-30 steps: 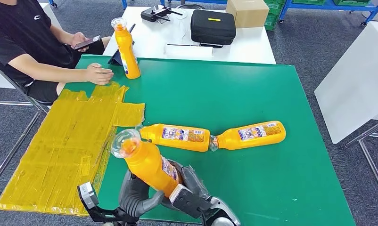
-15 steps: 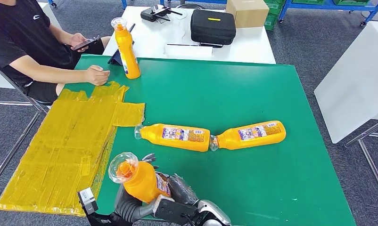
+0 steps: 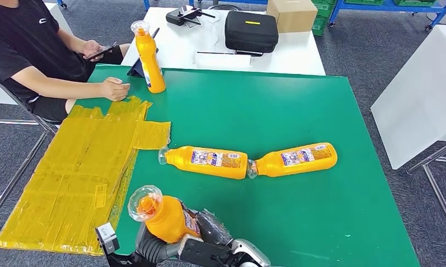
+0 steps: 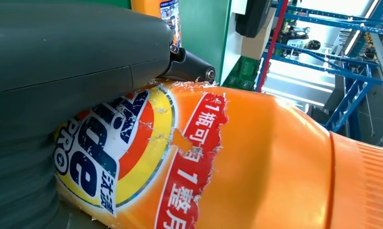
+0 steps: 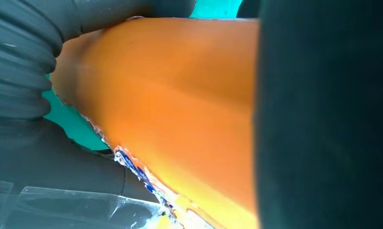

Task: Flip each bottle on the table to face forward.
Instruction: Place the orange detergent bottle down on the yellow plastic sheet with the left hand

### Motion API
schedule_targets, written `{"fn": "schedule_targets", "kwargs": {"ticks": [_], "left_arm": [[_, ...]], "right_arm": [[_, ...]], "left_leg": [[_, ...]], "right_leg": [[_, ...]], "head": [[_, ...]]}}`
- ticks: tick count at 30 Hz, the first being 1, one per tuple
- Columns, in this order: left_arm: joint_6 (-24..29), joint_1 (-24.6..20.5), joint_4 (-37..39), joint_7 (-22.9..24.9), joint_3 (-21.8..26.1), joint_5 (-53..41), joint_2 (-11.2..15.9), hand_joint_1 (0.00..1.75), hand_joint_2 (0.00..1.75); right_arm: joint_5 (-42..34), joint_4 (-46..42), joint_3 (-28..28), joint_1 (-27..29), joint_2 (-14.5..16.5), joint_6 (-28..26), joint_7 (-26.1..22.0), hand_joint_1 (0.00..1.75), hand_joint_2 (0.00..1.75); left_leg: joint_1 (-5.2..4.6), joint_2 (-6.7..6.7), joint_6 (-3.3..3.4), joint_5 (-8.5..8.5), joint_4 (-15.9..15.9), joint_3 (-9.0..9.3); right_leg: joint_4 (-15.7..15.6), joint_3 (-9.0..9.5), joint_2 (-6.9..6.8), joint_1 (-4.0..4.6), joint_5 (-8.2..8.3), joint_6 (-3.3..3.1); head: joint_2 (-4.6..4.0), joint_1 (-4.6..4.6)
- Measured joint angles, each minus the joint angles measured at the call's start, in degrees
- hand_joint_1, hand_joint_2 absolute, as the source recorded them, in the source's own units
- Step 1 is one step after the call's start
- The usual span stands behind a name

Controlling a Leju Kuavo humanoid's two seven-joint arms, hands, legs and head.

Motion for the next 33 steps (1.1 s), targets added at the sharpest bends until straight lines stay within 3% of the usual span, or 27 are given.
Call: {"fn": "schedule_targets", "kwargs": {"ticks": [4,5,6,8,9,10,13,18,24,27,32,33], "left_arm": [[0.11,0.08,0.01,0.01,0.00,-0.02,0.00,1.75,1.75],[0.28,0.09,0.01,0.02,0.00,-0.08,0.00,1.75,1.75],[0.71,0.10,0.01,0.09,0.00,-0.32,0.00,1.75,1.75],[2.95,0.14,-0.20,0.57,0.00,-2.13,-0.02,1.75,1.75],[4.98,0.22,-0.59,1.12,0.03,-4.05,-0.05,1.75,1.75],[7.79,0.37,-1.32,2.00,0.11,-7.04,-0.11,1.75,1.75],[18.74,1.03,-4.89,6.27,1.39,-20.54,-0.39,1.75,1.75],[34.35,0.01,-9.65,12.04,8.98,-42.96,-0.37,1.75,1.75],[50.22,-4.01,-6.84,16.50,15.84,-64.40,0.23,1.75,1.75],[54.69,-6.11,-2.40,19.09,16.92,-71.92,0.73,1.75,1.75],[56.35,-10.12,7.20,22.69,17.57,-82.10,1.43,1.75,1.75],[56.37,-10.95,9.31,23.27,17.67,-83.58,1.57,1.75,1.75]], "right_arm": [[0.00,0.10,0.10,0.00,-0.02,-0.04,0.04,1.75,1.75],[0.00,0.11,0.14,0.00,-0.02,-0.17,0.09,1.53,1.75],[0.00,0.12,0.19,0.01,-0.03,-0.47,0.18,1.10,1.75],[0.05,0.11,0.35,0.13,-0.07,-1.79,0.64,0.22,0.87],[0.14,0.02,0.43,0.32,-0.16,-2.75,0.95,0.00,0.44],[0.31,-0.29,0.46,0.61,-0.34,-3.78,1.35,0.00,0.00],[1.01,-3.12,-0.35,1.82,-1.30,-5.71,2.45,0.00,0.00],[1.94,-9.24,-6.00,1.31,-3.01,-3.58,3.04,0.00,0.00],[2.10,-10.38,-12.86,-3.59,-4.34,-1.92,3.08,0.00,0.00],[2.10,-9.94,-14.12,-5.53,-4.62,-1.74,3.08,0.00,0.00],[1.97,-7.63,-14.68,-8.48,-4.87,-1.82,3.12,0.00,0.00],[1.92,-7.06,-14.68,-9.07,-4.92,-1.82,3.15,0.00,0.44]], "left_leg": [[0.00,0.00,0.00,0.00,0.00,0.00],[0.00,0.00,0.00,0.00,0.00,0.00],[0.00,0.00,0.00,0.00,0.00,0.00],[0.00,-0.01,0.00,0.00,0.00,-0.01],[0.00,-0.02,0.00,0.00,0.00,-0.02],[0.00,-0.03,0.00,0.00,0.00,-0.03],[-0.01,-0.03,-0.01,0.01,0.00,-0.11],[0.02,-0.06,-0.04,0.10,0.00,-0.11],[0.03,-0.09,-0.05,0.16,0.00,-0.09],[0.00,-0.09,-0.03,0.19,0.02,-0.13],[0.00,-0.09,-0.04,0.22,0.04,-0.15],[0.00,-0.09,-0.04,0.22,0.03,-0.15]], "right_leg": [[0.00,0.00,0.00,0.00,0.00,0.00],[0.00,0.00,0.00,0.00,0.00,0.00],[0.00,0.00,0.00,0.00,0.00,0.00],[0.00,0.01,0.00,0.00,0.00,0.00],[0.00,0.01,-0.01,0.00,0.00,0.00],[0.01,0.01,-0.01,0.00,0.00,0.00],[0.02,0.06,0.00,0.00,0.02,0.01],[0.02,0.01,-0.05,0.05,0.06,0.02],[0.04,0.03,-0.07,0.05,0.07,0.03],[0.05,0.41,-0.07,0.02,0.10,0.06],[0.06,0.51,-0.07,0.02,0.12,0.09],[0.06,0.51,-0.07,0.02,0.12,0.09]], "head": [[0.00,0.00],[0.00,0.00],[0.00,-0.01],[0.00,0.00],[0.00,0.00],[0.00,0.01],[0.00,0.03],[0.00,0.01],[0.00,0.02],[0.00,0.02],[0.00,0.01],[0.00,0.01]]}}
